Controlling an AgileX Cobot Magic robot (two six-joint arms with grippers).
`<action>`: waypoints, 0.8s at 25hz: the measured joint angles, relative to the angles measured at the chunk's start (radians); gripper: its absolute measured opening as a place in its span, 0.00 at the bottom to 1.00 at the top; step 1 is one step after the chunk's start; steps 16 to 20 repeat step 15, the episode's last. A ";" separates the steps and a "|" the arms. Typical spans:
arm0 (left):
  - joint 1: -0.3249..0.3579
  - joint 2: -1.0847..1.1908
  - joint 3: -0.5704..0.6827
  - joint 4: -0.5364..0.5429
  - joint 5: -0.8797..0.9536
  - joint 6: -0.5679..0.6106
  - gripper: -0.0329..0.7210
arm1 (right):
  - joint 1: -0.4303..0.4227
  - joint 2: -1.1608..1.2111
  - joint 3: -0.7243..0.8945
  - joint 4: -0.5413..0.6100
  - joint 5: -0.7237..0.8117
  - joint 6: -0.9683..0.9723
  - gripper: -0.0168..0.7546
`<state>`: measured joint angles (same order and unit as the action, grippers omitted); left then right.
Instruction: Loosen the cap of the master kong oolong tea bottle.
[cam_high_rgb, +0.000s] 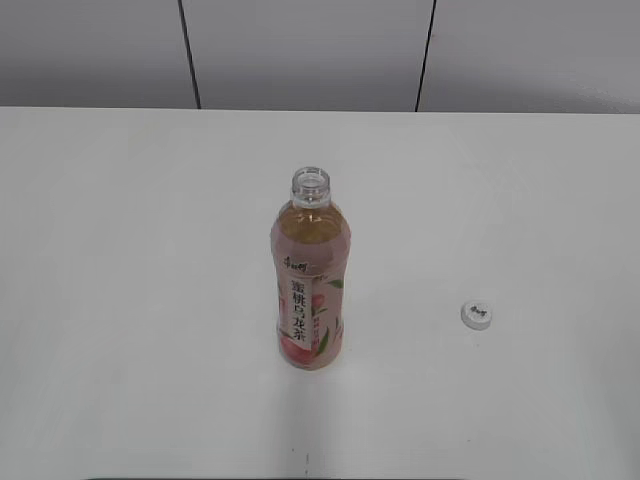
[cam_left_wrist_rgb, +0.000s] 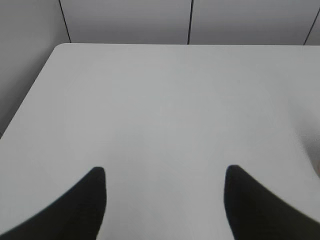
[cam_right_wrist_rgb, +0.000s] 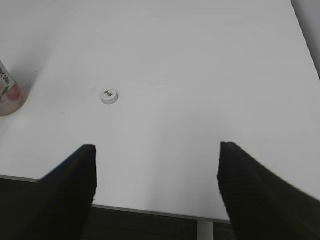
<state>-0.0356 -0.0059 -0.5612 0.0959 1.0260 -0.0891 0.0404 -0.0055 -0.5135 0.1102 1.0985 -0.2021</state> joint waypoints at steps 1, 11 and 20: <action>0.000 0.000 0.000 0.000 0.000 0.000 0.64 | 0.000 0.000 0.000 0.000 0.000 0.000 0.76; 0.000 0.000 0.000 0.000 0.000 0.000 0.62 | 0.000 -0.001 0.000 -0.001 0.000 0.000 0.76; 0.000 0.000 0.000 0.000 0.000 0.000 0.62 | 0.000 -0.001 0.000 -0.001 0.000 0.000 0.76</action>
